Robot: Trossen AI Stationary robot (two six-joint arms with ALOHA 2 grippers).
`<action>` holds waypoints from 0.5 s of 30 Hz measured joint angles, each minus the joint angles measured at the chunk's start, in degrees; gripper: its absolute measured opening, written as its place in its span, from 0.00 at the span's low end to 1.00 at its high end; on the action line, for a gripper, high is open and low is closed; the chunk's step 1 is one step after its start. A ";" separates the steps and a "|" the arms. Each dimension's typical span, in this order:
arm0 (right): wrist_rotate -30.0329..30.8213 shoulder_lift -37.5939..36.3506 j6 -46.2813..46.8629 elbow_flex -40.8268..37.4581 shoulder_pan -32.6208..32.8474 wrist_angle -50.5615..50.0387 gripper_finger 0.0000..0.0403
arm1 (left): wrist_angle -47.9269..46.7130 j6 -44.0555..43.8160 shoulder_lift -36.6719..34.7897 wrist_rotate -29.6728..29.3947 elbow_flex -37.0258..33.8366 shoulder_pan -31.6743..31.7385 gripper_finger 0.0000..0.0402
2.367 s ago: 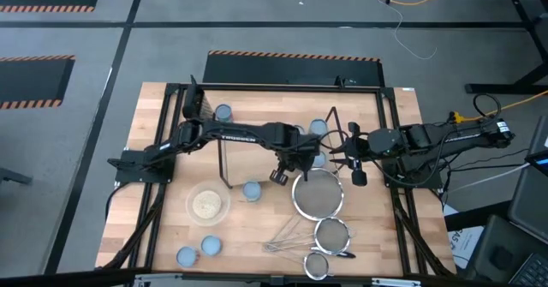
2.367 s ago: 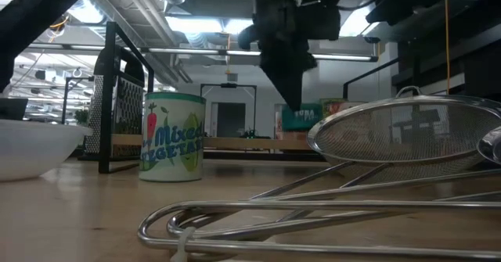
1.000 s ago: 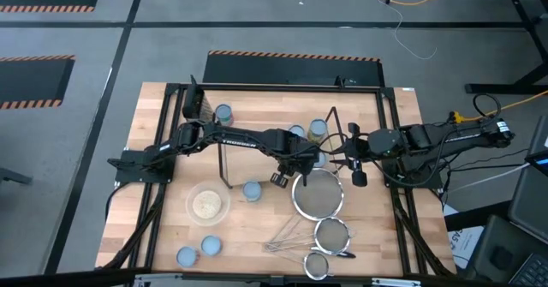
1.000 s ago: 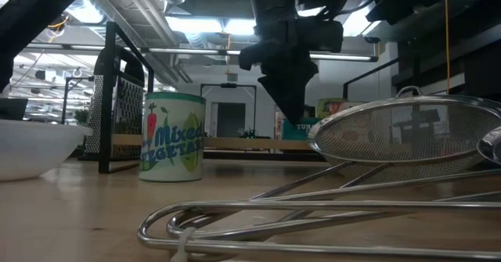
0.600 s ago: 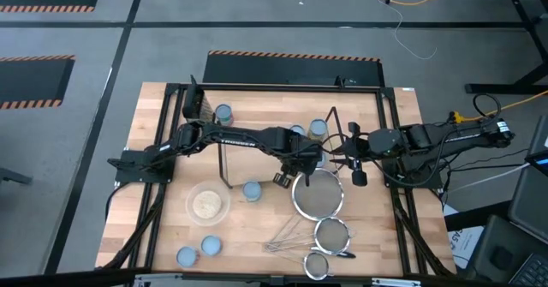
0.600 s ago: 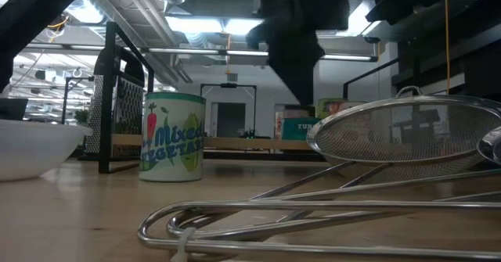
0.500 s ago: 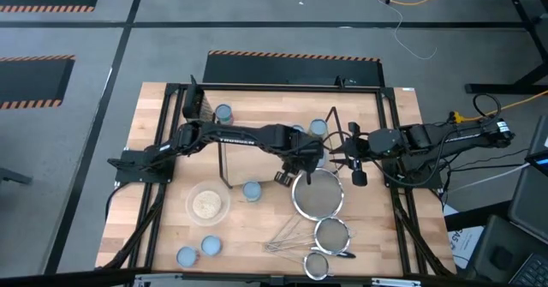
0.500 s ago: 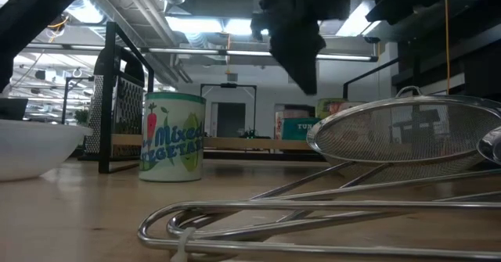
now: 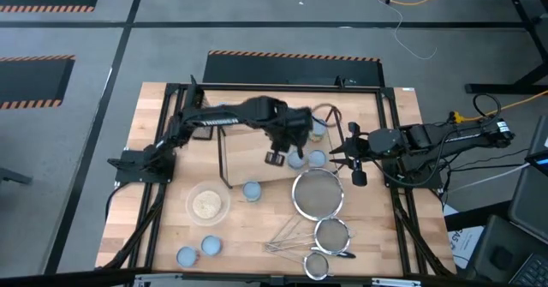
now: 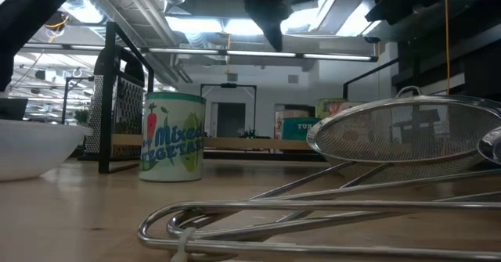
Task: Pick and place cans onto a shelf
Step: Put the large pink can on the shelf
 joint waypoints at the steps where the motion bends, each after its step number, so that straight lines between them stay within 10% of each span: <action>1: 0.00 0.00 -0.02 0.00 0.00 -0.05 0.28 | -1.01 -0.28 -0.63 -0.02 -0.03 0.67 0.22; 15: -0.03 0.02 0.20 0.00 0.00 -0.04 0.28 | -11.08 -9.35 -3.74 1.95 -2.42 15.89 0.22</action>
